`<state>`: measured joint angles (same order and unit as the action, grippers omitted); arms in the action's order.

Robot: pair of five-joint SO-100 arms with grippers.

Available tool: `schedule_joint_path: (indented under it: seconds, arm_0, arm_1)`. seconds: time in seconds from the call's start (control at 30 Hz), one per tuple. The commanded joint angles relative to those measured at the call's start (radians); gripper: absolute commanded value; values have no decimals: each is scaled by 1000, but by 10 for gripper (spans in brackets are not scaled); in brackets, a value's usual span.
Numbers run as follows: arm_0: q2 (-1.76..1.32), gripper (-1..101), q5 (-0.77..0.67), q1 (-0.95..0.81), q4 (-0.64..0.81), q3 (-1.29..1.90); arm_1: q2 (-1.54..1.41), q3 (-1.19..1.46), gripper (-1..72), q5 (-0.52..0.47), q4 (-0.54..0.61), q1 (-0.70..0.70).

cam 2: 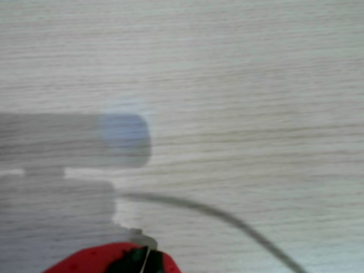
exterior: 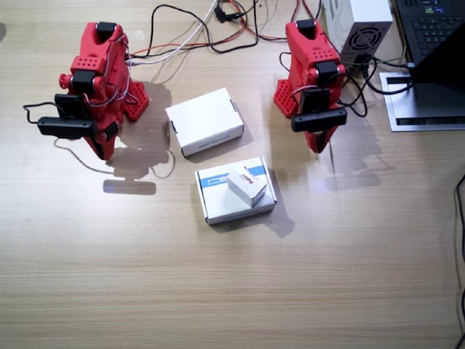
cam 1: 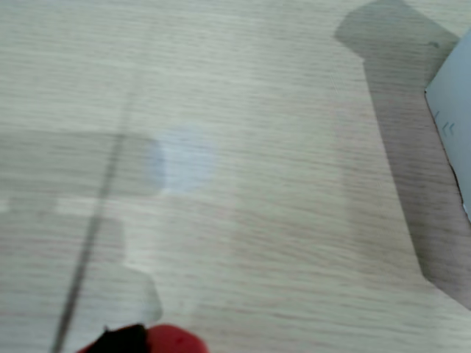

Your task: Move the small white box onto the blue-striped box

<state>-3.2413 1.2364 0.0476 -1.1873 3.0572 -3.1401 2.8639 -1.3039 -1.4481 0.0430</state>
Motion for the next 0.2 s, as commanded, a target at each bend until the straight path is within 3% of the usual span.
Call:
schedule_joint_path:
  seconds: [0.0, 0.17]
  arm_0:
    - [-32, 0, 20, -20, -26, -18]
    - [-32, 0, 20, -20, -26, -18]
  arm_1:
    - [-26, -11, 2, -35, -20, 38]
    - [-26, -11, 2, -35, -20, 38]
